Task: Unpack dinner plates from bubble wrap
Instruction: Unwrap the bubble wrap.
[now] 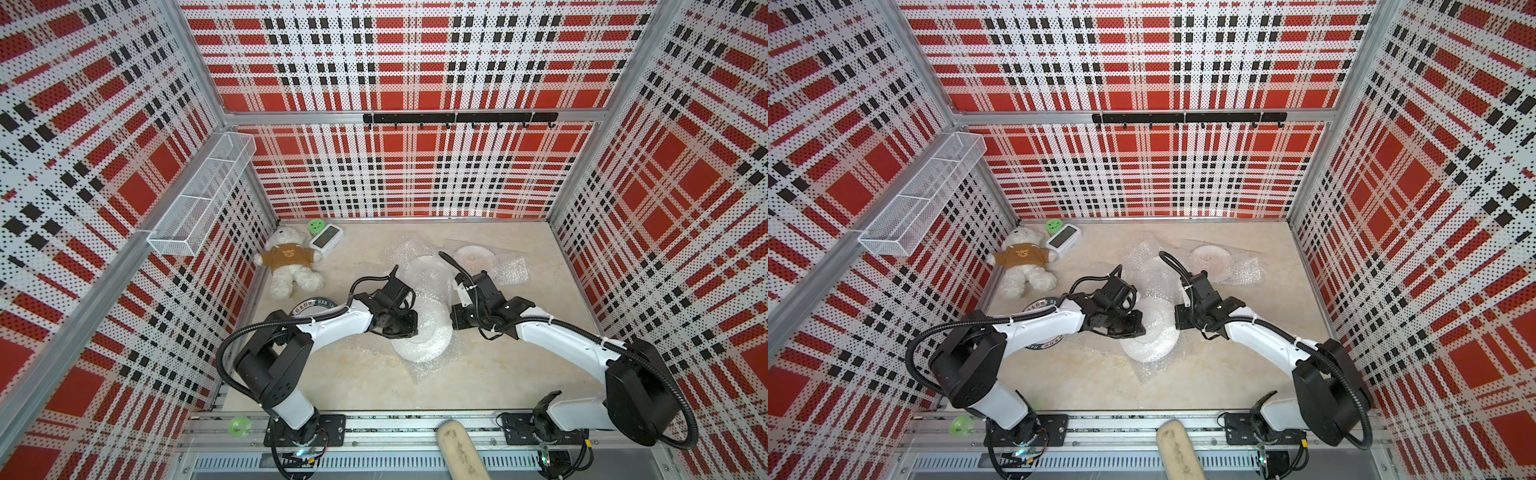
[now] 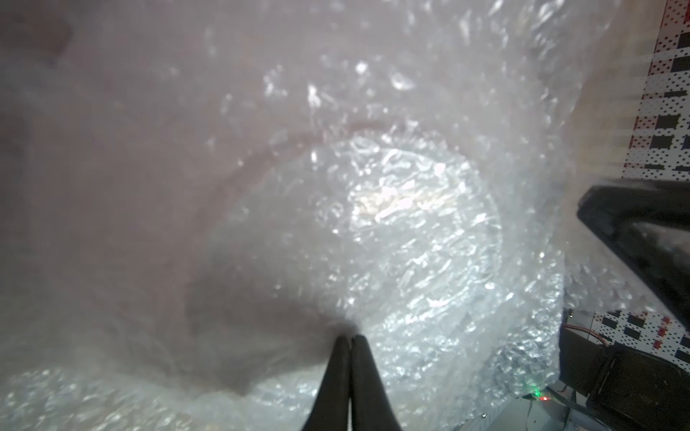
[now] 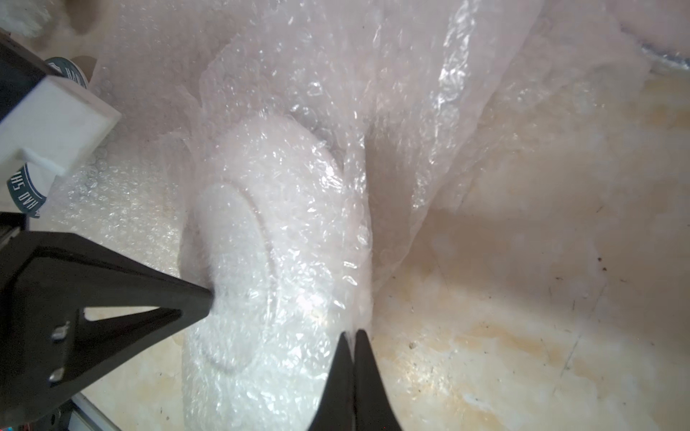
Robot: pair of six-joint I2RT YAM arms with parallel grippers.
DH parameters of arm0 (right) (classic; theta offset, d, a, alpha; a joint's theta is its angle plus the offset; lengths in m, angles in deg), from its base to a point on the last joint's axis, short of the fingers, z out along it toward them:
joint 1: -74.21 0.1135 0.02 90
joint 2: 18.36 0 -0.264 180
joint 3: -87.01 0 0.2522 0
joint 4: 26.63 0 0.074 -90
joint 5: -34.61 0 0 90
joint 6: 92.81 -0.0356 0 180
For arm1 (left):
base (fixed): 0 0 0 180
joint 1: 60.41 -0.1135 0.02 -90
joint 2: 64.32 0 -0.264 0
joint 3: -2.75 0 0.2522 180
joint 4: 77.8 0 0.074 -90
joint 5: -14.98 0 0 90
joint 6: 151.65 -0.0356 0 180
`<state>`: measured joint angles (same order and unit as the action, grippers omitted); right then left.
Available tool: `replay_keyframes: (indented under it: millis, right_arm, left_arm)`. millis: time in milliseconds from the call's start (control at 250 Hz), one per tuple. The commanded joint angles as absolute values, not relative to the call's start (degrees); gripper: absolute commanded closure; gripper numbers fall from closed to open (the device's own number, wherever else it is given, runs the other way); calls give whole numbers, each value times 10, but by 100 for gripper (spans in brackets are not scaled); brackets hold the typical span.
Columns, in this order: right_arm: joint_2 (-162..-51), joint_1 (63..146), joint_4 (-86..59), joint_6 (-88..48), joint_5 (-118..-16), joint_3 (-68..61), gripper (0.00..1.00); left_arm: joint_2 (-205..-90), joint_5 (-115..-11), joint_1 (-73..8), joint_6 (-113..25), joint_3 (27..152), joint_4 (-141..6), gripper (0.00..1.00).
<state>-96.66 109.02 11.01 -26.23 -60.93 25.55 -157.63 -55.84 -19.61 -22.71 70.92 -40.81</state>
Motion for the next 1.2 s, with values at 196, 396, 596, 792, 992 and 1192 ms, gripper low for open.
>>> replay_keyframes:
  millis: [196,396,596,792,992,1192]
  right_arm:
    - [-922,1075,68,-274,-617,264,100]
    - [-936,1069,36,-305,-614,300,100]
    - [-969,1065,-6,-339,-615,327,100]
    - [-988,1065,-13,-345,-608,327,100]
    - [-1008,1064,-25,-351,-614,331,100]
    - [-1010,1064,-31,-357,-617,342,100]
  left_arm:
    - [-1558,-585,-218,-241,688,-362,91]
    - [-1520,-567,-194,-242,709,-357,90]
    - [-1492,-579,-169,-238,701,-337,78]
    - [-1435,-600,-166,-195,624,-344,48]
    - [-1409,-558,-175,-129,543,-433,34]
    - [-1427,-527,-172,-86,511,-513,36]
